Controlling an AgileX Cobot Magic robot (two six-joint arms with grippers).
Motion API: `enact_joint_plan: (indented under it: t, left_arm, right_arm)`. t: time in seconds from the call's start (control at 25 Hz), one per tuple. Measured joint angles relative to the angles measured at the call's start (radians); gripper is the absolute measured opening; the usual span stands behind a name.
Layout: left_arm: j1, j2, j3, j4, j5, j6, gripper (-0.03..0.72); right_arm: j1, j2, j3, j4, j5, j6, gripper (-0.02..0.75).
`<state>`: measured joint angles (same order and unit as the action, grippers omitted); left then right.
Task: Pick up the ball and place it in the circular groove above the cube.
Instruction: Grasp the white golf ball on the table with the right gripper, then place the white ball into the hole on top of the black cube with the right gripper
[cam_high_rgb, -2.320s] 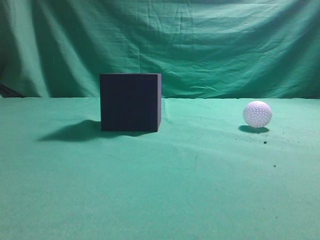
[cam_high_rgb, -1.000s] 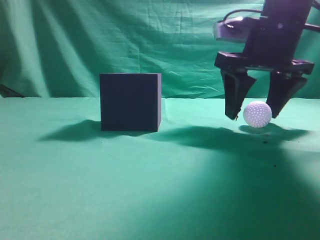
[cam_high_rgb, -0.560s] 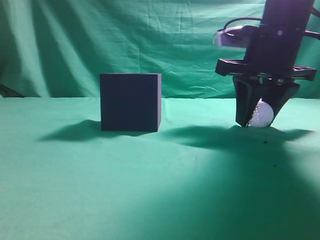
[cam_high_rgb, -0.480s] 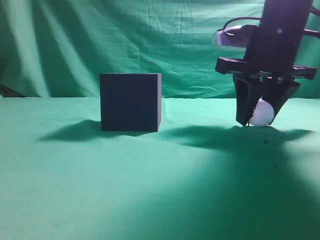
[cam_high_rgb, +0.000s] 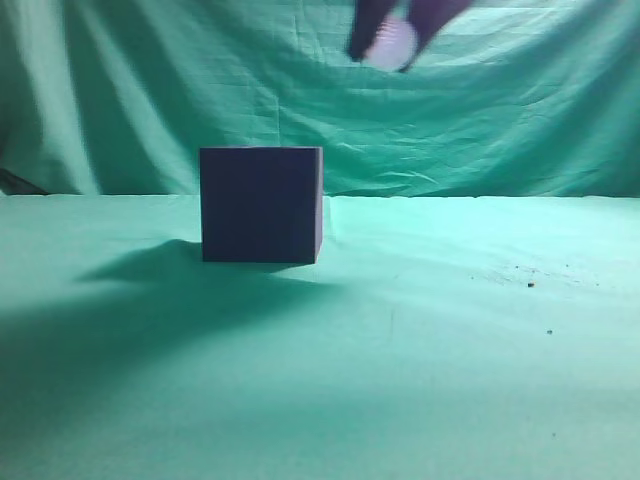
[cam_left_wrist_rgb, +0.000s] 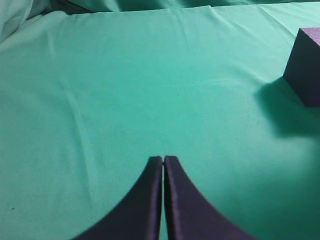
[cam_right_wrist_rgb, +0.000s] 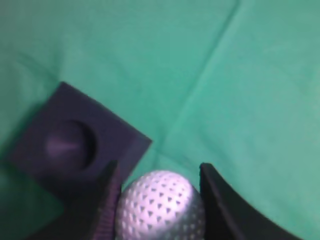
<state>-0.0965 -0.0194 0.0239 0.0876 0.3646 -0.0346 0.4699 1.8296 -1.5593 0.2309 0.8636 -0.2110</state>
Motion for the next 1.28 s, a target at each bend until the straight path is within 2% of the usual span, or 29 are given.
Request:
enact_joint_plan:
  t: [0.28, 0.6, 1.04, 1.08, 1.16, 1.2, 1.28]
  left_arm:
    - [0.0, 0.0, 0.0, 0.0, 0.0, 0.0, 0.0]
    - [0.0, 0.0, 0.0, 0.0, 0.0, 0.0, 0.0]
    - [0.0, 0.0, 0.0, 0.0, 0.0, 0.0, 0.0]
    - [0.0, 0.0, 0.0, 0.0, 0.0, 0.0, 0.0]
    - [0.0, 0.0, 0.0, 0.0, 0.0, 0.0, 0.0]
    - [0.0, 0.0, 0.0, 0.0, 0.0, 0.0, 0.0]
    - [0.0, 0.0, 0.0, 0.0, 0.0, 0.0, 0.0]
  right_arm:
    - [0.185, 0.06, -0.004, 0.016, -0.115, -0.015, 0.308]
    - [0.207, 0.138, -0.004, 0.005, -0.198, -0.018, 0.308]
    - [0.207, 0.17, -0.009, -0.006, -0.225, -0.02, 0.308]
    - [0.207, 0.17, -0.011, -0.006, -0.225, -0.02, 0.376]
    - [0.207, 0.17, -0.013, -0.006, -0.225, -0.02, 0.451]
    - [0.207, 0.17, -0.013, -0.006, -0.225, -0.02, 0.478]
    - [0.207, 0.17, -0.013, -0.006, -0.225, -0.02, 0.483]
